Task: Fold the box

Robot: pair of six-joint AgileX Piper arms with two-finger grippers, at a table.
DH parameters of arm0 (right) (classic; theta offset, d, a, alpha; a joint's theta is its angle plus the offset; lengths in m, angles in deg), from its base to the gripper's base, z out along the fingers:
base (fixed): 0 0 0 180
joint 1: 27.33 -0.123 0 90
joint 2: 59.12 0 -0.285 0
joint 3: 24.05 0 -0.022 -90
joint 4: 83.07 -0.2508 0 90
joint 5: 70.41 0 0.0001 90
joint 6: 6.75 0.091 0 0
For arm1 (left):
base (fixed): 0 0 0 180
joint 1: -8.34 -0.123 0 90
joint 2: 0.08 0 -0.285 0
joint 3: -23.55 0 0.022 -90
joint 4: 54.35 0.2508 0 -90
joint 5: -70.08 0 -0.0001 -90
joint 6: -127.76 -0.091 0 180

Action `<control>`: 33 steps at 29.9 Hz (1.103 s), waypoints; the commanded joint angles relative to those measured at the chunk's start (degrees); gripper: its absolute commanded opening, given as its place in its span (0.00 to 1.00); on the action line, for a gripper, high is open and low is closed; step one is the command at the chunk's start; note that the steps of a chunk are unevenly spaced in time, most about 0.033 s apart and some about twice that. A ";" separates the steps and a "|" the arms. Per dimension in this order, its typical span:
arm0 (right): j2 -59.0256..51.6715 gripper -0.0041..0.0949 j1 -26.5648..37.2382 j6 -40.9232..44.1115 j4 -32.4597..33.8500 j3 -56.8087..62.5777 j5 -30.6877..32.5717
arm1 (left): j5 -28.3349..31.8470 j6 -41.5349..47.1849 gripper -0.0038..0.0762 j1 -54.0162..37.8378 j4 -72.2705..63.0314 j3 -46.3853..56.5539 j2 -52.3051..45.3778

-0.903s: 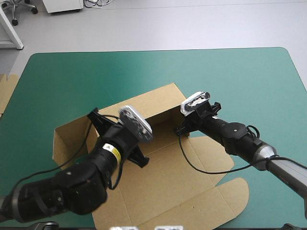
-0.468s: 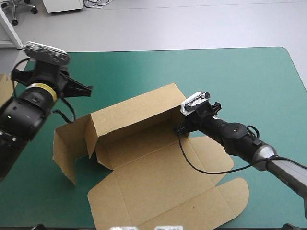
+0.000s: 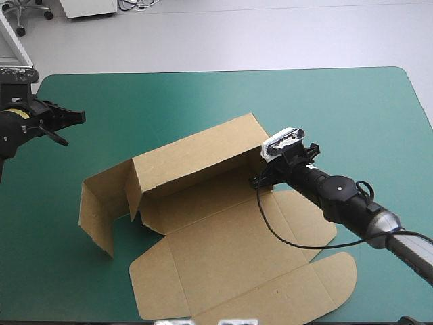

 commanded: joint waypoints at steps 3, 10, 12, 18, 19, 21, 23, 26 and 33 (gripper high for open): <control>-6.10 0.03 4.88 3.15 0.34 -1.59 4.64 | 3.99 -0.86 0.05 -0.26 -1.39 -1.42 0.63; -6.70 0.03 11.40 27.48 22.03 -1.94 17.50 | 3.99 -0.99 0.05 -0.26 -1.53 -1.42 1.39; -7.09 0.03 11.40 37.63 32.38 -3.23 20.04 | 3.99 -1.07 0.05 -0.26 -2.67 -1.42 1.39; -7.09 0.03 11.40 61.09 55.06 -12.32 30.95 | 3.34 -2.67 0.05 -0.26 -4.85 -1.42 1.39; -7.09 0.03 11.40 61.97 55.63 -13.87 32.26 | 3.34 -2.67 0.05 -0.26 -4.85 -1.42 1.39; -7.09 0.03 11.40 63.30 55.49 -16.64 36.05 | 3.17 -2.67 0.05 -0.26 -5.16 -1.42 1.39; -7.09 0.03 11.40 65.29 55.49 -18.90 39.51 | 2.92 -2.70 0.05 -0.26 -5.46 -1.42 1.39; -7.09 0.03 11.50 69.20 57.23 -22.24 44.23 | 2.92 -3.18 0.05 -0.26 -6.48 -1.42 1.39; -6.97 0.03 11.50 80.60 69.34 -31.69 53.53 | 2.26 -3.82 0.05 -0.26 -7.22 -1.42 1.39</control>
